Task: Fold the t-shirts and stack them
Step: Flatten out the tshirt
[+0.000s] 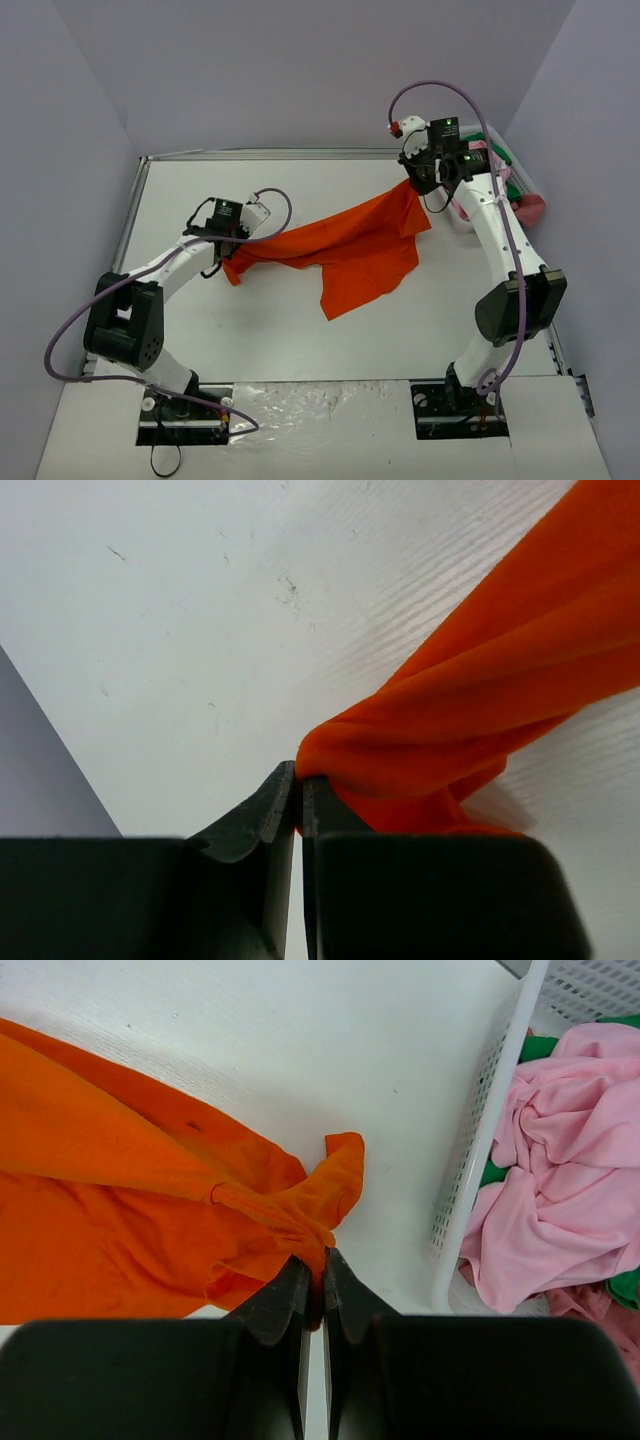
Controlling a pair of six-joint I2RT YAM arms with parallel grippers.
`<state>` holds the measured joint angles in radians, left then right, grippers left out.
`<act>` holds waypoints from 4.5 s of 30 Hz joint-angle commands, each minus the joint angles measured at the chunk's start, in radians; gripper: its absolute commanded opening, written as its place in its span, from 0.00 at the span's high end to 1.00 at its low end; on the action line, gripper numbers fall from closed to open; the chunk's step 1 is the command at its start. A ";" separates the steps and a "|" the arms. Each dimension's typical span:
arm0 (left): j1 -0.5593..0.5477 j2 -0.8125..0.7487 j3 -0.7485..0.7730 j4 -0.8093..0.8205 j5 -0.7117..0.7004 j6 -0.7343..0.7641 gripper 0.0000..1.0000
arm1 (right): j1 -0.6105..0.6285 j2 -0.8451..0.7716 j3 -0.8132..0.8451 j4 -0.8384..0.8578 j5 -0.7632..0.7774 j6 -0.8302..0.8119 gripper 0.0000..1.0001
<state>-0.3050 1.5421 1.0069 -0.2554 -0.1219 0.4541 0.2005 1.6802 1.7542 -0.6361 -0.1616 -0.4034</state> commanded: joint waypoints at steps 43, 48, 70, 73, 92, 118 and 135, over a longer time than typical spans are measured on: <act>-0.034 0.144 0.323 0.003 0.484 0.006 0.22 | 0.069 0.397 0.255 0.035 0.212 0.035 1.00; -0.132 0.226 0.367 -0.073 0.508 0.133 0.28 | 0.070 0.383 0.223 0.036 0.214 0.031 1.00; -0.195 0.407 0.426 -0.059 0.410 0.193 0.42 | 0.071 0.397 0.189 0.036 0.212 0.023 1.00; -0.203 0.423 0.426 -0.032 0.369 0.190 0.44 | 0.070 0.398 0.186 0.038 0.211 0.021 1.00; -0.207 0.463 0.466 0.007 0.324 0.173 0.50 | 0.070 0.417 0.179 0.038 0.212 0.009 1.00; -0.217 0.535 0.539 -0.084 0.358 0.170 0.50 | 0.070 0.429 0.172 0.036 0.234 0.002 1.00; -0.220 0.503 0.570 -0.128 0.329 0.152 0.97 | 0.071 0.435 0.165 0.036 0.235 0.000 1.00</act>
<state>-0.5175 2.0998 1.5394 -0.3389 0.2111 0.6167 0.2638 2.1193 1.9236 -0.5865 0.0498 -0.3943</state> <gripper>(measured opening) 0.040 0.020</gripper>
